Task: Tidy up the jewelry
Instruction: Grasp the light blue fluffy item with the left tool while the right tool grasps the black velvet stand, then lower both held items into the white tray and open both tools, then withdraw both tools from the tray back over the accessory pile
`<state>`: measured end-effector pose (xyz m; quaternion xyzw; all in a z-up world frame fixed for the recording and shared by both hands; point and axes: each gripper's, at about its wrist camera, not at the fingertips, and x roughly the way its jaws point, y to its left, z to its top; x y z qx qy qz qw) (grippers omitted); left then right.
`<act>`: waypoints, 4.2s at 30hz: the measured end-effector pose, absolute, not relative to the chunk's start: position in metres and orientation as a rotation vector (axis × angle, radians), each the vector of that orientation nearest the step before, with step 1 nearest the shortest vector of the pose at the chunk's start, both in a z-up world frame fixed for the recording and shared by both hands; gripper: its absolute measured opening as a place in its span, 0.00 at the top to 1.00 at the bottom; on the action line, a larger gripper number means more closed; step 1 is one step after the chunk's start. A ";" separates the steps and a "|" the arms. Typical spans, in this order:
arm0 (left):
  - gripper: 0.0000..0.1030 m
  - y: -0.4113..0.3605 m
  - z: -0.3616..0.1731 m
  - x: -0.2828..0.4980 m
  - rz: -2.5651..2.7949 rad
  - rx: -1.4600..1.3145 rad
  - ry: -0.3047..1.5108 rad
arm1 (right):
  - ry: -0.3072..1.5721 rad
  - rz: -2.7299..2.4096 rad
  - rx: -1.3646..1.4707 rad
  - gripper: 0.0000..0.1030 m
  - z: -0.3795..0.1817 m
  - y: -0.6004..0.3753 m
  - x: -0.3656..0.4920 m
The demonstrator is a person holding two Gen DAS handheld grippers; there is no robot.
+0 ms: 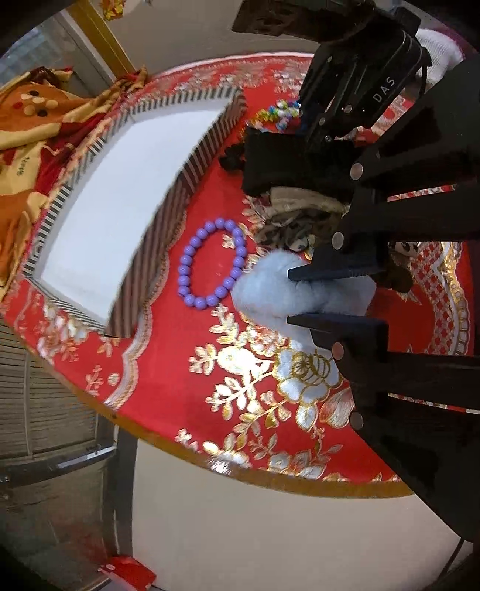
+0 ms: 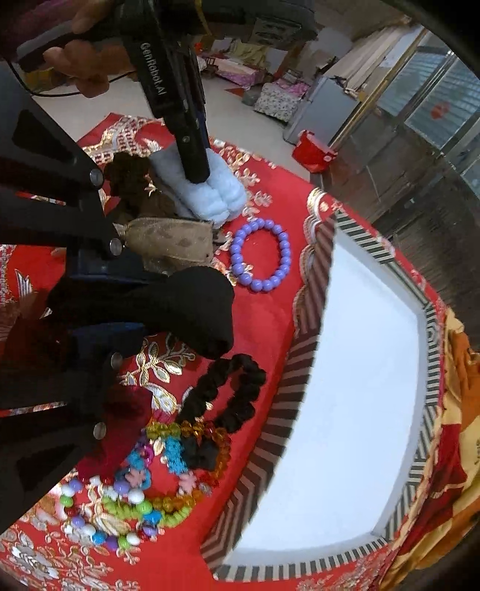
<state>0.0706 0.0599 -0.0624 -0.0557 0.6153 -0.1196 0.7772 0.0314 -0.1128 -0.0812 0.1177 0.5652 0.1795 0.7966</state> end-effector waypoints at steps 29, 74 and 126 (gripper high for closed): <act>0.86 0.024 -0.014 0.198 -0.270 -0.088 1.183 | 1.087 0.303 0.475 0.84 -0.040 -0.144 0.152; 0.55 0.005 -0.008 0.116 -0.162 0.008 1.133 | 1.057 0.199 0.405 0.57 -0.011 -0.178 0.063; 0.55 0.007 -0.016 -0.009 -0.152 -0.033 1.186 | 1.119 0.127 0.293 0.46 -0.026 -0.194 -0.072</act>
